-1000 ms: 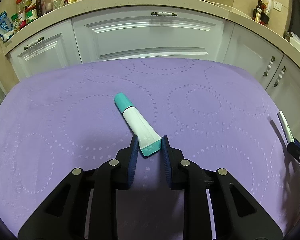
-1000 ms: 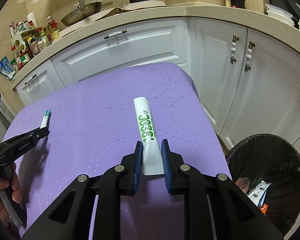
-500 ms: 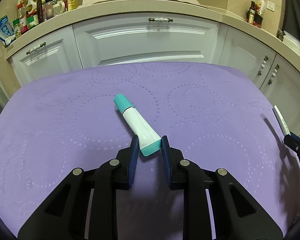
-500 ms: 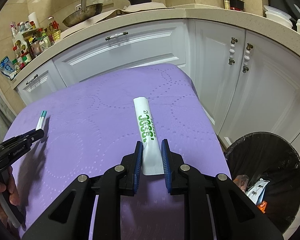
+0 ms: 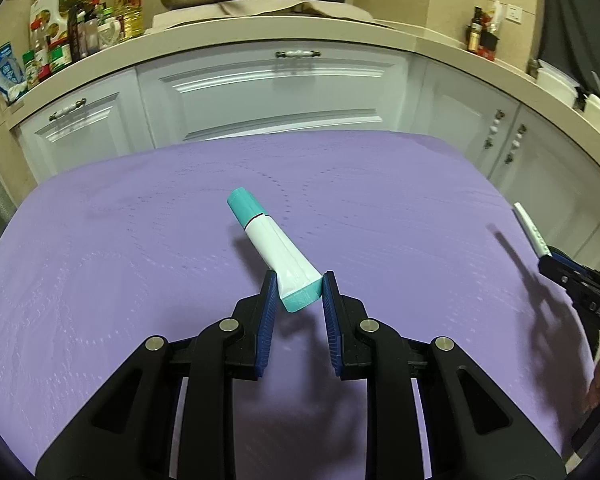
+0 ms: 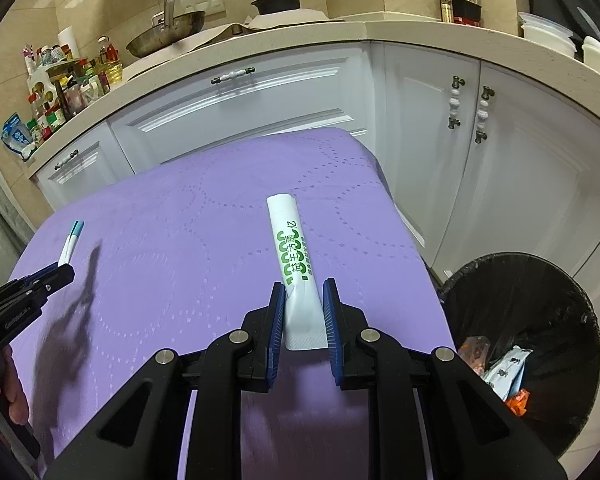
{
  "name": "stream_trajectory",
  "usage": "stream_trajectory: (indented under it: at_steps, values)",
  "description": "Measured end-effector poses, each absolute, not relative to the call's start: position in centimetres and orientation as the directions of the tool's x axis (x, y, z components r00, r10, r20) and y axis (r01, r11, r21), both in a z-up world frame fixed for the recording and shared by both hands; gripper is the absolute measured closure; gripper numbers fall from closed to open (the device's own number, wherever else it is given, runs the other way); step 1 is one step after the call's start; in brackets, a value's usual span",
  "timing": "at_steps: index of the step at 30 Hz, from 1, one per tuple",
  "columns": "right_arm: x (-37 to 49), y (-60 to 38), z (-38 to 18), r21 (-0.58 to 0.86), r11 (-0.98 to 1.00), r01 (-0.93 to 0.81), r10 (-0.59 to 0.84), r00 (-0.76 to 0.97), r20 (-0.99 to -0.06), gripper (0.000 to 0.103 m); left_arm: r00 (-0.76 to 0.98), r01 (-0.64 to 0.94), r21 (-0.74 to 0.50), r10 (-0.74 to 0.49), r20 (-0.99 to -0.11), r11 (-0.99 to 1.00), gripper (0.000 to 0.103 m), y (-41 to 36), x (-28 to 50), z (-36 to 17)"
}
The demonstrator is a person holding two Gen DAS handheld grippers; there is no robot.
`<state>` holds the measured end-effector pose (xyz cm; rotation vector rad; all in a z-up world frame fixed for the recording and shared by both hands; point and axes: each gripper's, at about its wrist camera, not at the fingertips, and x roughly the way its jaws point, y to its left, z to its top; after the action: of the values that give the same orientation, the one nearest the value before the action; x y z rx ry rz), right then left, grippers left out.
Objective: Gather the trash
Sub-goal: 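Carry both tubes over the bin and open both grippers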
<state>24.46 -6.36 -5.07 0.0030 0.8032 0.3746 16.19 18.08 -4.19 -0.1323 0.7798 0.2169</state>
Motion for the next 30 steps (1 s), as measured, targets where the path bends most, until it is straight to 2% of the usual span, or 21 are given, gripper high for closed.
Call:
stream_trajectory:
  at_steps: [30]
  values:
    - [17.8, -20.3, -2.9, 0.124, 0.990, -0.072, 0.136, 0.738, -0.661, 0.083, 0.767, 0.101, -0.028, -0.096, -0.634, 0.994, 0.081, -0.1, 16.2, -1.1]
